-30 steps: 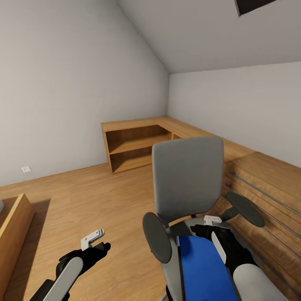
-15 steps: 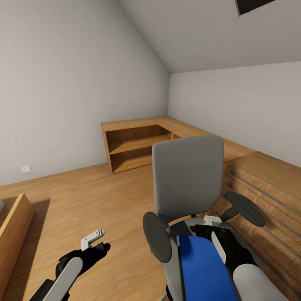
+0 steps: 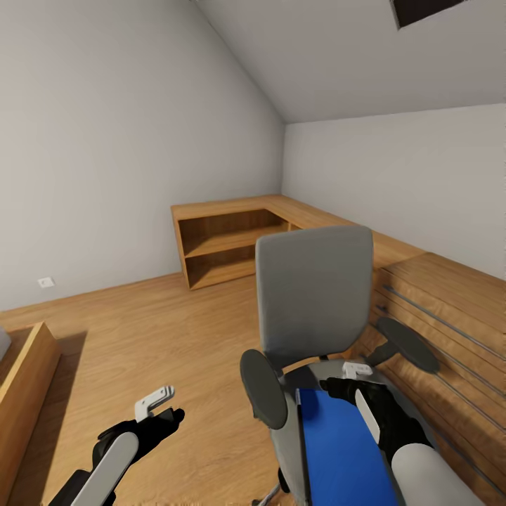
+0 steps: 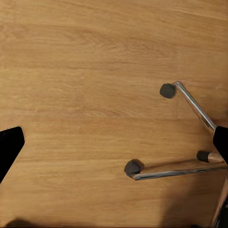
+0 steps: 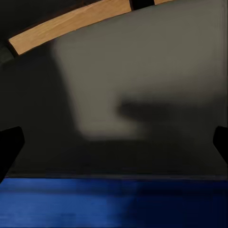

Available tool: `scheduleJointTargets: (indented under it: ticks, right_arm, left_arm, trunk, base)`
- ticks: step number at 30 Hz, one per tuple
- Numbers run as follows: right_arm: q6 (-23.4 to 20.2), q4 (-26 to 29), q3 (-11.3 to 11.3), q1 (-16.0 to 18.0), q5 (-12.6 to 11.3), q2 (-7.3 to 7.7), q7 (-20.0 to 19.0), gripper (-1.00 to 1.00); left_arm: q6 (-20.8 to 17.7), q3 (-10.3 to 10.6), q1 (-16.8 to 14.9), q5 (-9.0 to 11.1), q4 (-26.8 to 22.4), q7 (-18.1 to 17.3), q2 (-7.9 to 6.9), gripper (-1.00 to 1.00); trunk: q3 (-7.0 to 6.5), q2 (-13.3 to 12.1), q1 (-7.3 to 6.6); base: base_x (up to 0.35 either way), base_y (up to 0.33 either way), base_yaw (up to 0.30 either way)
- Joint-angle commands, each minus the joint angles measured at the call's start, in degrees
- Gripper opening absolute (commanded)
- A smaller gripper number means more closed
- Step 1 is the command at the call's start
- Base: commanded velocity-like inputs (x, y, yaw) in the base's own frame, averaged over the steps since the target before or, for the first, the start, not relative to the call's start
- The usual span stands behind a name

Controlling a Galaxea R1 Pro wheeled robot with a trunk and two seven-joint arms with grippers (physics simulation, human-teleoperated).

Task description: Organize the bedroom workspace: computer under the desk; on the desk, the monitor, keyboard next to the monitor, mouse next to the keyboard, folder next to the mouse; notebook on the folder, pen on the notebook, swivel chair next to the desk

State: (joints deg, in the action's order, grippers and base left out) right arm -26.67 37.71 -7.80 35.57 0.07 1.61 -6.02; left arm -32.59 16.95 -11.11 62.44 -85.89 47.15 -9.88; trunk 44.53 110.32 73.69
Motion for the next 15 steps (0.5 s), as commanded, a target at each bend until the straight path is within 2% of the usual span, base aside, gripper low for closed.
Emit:
scheduleJointTargets:
  ticks: [1, 6, 15]
  right_arm:
    - [-0.31, 0.09, -0.19, 0.02, 0.02, -0.02, -0.29, 1.0]
    - [-0.31, 0.09, -0.19, 0.02, 0.02, -0.02, -0.28, 1.0]
    - [-0.31, 0.09, -0.19, 0.02, 0.02, -0.02, -0.22, 1.0]
  left_arm:
    - [-0.03, 0.1, -0.05, 0.4, -0.07, 0.49, -0.05, 1.0]
    - [-0.02, 0.1, -0.05, 0.36, -0.07, 0.44, -0.05, 1.0]
    - [-0.01, 0.1, -0.05, 0.32, -0.07, 0.46, -0.05, 1.0]
  trunk:
    - [0.05, 0.03, -0.03]
    - [0.05, 0.03, -0.03]
    - [0.05, 0.03, -0.03]
  base:
    - [-0.198, 0.0, 0.0]
    - [-0.083, 0.0, 0.0]
    - [-0.013, 0.0, 0.0]
